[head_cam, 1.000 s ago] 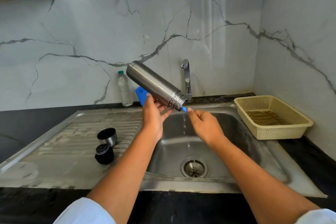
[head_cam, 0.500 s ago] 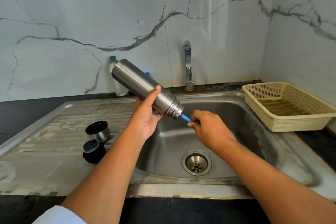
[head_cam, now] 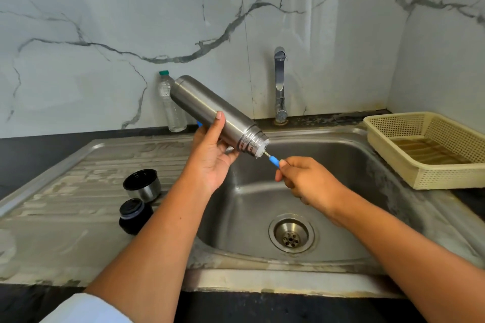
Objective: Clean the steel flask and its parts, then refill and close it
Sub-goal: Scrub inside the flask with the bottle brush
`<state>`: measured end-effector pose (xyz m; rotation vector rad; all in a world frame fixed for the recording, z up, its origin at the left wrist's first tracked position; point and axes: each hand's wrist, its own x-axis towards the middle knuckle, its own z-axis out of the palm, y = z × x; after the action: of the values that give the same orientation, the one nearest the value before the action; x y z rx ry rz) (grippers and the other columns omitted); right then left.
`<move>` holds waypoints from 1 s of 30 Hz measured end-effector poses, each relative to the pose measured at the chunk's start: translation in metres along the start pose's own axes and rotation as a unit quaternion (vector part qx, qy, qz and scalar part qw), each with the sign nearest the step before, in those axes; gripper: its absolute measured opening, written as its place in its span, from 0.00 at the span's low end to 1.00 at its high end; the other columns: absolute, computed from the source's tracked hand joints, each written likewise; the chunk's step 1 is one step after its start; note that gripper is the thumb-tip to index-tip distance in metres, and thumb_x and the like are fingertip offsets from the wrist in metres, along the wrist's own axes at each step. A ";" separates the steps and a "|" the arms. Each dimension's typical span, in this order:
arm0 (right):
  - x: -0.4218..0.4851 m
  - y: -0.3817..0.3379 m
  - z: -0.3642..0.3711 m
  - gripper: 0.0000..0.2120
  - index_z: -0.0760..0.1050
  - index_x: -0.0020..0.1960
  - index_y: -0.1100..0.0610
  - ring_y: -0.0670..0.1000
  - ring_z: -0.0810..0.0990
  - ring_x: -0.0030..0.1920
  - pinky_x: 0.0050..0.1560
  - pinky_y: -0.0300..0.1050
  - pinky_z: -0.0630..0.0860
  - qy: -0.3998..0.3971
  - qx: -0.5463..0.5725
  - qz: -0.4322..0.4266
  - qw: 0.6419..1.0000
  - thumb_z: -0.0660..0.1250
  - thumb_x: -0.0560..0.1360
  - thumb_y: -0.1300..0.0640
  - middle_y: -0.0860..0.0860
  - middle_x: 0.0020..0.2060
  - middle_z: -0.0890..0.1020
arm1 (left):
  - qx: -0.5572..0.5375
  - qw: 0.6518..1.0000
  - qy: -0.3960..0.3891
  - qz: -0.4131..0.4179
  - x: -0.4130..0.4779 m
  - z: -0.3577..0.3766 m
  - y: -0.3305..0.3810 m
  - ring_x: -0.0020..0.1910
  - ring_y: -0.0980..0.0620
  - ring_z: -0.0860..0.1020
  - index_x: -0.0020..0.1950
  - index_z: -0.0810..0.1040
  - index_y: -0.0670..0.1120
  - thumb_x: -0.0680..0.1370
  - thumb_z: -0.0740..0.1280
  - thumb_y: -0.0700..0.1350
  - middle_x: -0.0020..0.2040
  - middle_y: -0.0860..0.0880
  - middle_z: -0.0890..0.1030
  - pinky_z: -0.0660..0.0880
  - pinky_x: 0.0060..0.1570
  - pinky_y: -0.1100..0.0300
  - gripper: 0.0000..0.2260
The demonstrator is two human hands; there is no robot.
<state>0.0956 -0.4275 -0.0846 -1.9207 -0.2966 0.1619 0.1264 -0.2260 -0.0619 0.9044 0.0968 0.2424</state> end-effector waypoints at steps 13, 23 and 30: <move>-0.004 -0.003 -0.005 0.17 0.79 0.45 0.55 0.46 0.69 0.28 0.32 0.42 0.67 0.029 -0.075 -0.046 0.996 0.57 0.85 0.48 0.47 0.29 0.73 | 0.042 0.998 -0.013 -0.036 -0.012 0.010 -0.015 0.64 0.44 0.79 0.72 0.71 0.46 0.79 0.70 0.54 0.66 0.42 0.80 0.80 0.56 0.47 0.25; -0.001 -0.016 -0.029 0.11 0.74 0.61 0.56 0.57 0.78 0.40 0.36 0.47 0.68 0.129 -0.527 -0.135 0.829 0.56 0.86 0.52 0.55 0.47 0.80 | -0.009 0.996 -0.046 -0.070 -0.022 0.016 -0.021 0.64 0.42 0.80 0.71 0.71 0.42 0.83 0.66 0.52 0.64 0.39 0.81 0.80 0.55 0.46 0.21; 0.009 -0.046 -0.011 0.12 0.73 0.64 0.58 0.61 0.79 0.53 0.45 0.55 0.76 0.156 -0.588 -0.228 0.761 0.59 0.83 0.60 0.57 0.55 0.77 | -0.129 0.991 -0.016 -0.039 -0.019 0.016 -0.007 0.62 0.40 0.81 0.68 0.74 0.43 0.74 0.74 0.61 0.64 0.38 0.80 0.77 0.65 0.42 0.30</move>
<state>0.1008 -0.4193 -0.0370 -2.9591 -0.7438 -0.8800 0.1121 -0.2471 -0.0585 0.6449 0.0694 0.1627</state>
